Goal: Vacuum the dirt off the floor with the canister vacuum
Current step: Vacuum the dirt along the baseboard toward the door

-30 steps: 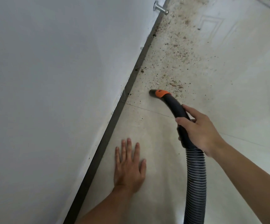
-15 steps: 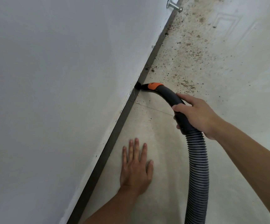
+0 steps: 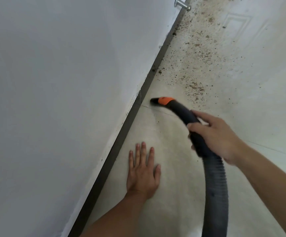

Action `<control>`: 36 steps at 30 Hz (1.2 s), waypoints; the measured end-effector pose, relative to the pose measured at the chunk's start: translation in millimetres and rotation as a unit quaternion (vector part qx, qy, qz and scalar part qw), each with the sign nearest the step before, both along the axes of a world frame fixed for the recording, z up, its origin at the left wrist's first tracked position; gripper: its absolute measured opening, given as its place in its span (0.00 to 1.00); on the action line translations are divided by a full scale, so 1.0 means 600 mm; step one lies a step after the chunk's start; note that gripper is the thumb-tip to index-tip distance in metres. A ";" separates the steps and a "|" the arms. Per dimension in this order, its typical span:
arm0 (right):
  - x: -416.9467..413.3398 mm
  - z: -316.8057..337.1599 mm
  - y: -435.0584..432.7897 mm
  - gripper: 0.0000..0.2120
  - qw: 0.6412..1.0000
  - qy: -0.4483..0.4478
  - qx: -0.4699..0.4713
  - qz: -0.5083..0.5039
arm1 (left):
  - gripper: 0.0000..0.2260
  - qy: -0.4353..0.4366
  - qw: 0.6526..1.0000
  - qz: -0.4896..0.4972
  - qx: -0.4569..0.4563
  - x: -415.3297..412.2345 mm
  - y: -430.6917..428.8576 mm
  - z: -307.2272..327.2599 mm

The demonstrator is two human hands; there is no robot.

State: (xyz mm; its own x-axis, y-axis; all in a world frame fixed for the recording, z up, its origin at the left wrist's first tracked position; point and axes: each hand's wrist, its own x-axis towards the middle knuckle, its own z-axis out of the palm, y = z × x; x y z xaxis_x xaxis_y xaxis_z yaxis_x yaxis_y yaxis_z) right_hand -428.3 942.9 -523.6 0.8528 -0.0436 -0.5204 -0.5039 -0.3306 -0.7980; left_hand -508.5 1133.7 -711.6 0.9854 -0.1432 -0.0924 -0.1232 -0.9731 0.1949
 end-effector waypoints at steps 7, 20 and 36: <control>-0.024 0.034 -0.034 0.21 0.999 0.027 -0.027 0.038 | 0.27 -0.005 1.000 0.004 0.002 -0.001 0.003 -0.002; -0.107 -0.001 -0.008 0.25 1.000 0.011 -0.010 0.003 | 0.29 -0.004 1.000 0.011 0.012 0.000 -0.001 0.006; -0.417 -0.017 -0.064 0.26 0.983 0.034 -0.030 -0.180 | 0.31 -0.010 1.000 0.012 0.020 -0.005 -0.001 0.009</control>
